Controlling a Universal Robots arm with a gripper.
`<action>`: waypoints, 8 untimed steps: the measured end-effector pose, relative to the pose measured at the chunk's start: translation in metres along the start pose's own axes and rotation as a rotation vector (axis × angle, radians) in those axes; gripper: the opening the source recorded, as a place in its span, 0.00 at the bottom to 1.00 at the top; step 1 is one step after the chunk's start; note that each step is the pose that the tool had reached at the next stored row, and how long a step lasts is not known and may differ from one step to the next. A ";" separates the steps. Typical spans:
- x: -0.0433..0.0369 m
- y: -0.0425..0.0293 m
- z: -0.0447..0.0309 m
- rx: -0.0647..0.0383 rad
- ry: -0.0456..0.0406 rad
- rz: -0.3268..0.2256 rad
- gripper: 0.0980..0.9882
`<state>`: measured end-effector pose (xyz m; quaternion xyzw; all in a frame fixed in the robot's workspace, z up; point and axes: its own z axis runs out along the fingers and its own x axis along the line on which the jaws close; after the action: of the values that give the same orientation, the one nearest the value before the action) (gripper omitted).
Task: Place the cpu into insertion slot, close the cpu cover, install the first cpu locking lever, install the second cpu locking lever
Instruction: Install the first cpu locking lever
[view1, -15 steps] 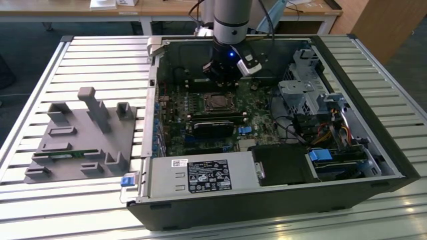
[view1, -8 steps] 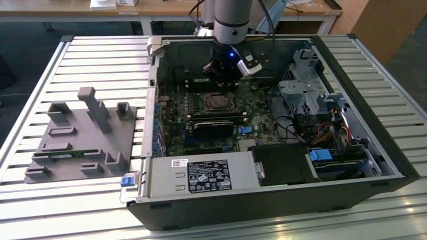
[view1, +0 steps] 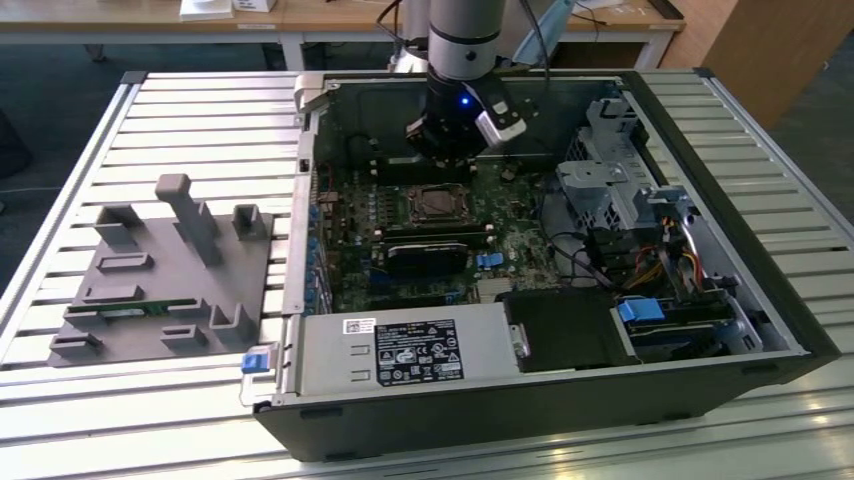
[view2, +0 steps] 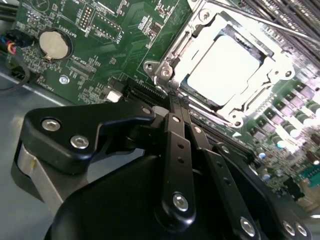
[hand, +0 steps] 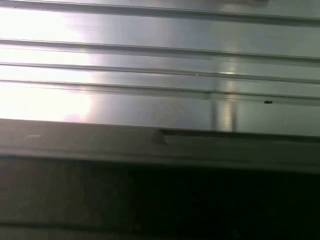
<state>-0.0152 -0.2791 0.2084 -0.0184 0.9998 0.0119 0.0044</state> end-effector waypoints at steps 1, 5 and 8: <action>0.0000 0.0000 -0.0005 0.001 0.0002 0.000 0.01; 0.0000 -0.0008 -0.0006 0.002 0.0023 0.000 0.01; 0.0000 -0.0012 -0.0006 0.002 0.0023 0.000 0.01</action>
<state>-0.0151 -0.2804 0.2089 -0.0183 0.9998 0.0111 0.0033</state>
